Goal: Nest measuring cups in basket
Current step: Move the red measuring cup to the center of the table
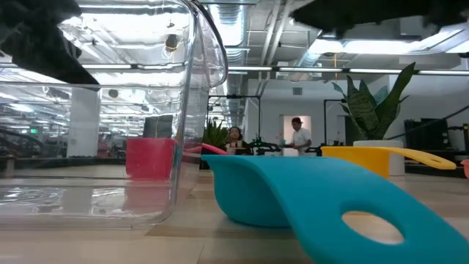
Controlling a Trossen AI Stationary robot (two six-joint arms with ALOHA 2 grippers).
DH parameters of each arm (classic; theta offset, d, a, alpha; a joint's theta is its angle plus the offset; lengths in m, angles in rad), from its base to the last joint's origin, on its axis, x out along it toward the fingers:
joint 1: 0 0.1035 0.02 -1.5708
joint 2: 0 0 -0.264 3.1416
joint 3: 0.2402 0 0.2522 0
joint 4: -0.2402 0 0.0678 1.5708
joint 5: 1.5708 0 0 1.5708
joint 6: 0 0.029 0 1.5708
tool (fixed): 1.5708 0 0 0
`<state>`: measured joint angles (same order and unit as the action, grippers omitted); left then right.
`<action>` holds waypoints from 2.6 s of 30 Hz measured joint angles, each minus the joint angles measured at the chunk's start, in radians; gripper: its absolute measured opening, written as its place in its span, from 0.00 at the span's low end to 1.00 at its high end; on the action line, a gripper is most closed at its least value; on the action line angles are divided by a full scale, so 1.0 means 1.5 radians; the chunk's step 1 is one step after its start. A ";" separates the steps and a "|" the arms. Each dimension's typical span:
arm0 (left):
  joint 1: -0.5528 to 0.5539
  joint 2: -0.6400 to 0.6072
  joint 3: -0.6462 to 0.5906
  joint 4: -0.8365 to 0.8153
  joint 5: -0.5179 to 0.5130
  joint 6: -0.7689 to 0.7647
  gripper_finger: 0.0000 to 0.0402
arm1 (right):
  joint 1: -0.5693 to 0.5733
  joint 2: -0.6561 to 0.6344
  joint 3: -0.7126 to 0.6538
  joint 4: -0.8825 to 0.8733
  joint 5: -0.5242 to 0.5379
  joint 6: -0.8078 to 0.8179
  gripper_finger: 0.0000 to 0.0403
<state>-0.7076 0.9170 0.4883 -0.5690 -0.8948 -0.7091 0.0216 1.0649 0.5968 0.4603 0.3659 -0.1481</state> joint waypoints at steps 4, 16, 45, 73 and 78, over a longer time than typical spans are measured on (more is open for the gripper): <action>0.007 -0.056 -0.001 -0.028 0.000 -0.022 0.00 | -0.059 0.109 0.143 -0.216 -0.063 0.054 0.31; 0.006 -0.084 -0.001 -0.061 0.012 -0.040 0.00 | -0.068 0.421 0.452 -0.402 -0.261 -0.045 0.31; 0.007 -0.078 -0.001 -0.146 -0.007 -0.119 0.00 | -0.029 0.714 0.667 -0.451 -0.316 0.066 0.31; 0.007 -0.078 -0.001 -0.146 -0.001 -0.159 0.00 | -0.027 0.734 0.667 -0.438 -0.296 0.106 0.31; 0.007 -0.077 -0.001 -0.146 -0.001 -0.159 0.00 | -0.021 0.734 0.667 -0.453 -0.296 0.106 0.31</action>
<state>-0.6975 0.8009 0.4862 -0.7876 -0.8963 -0.9478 -0.0097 2.1658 1.5974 -0.2197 -0.0776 0.0115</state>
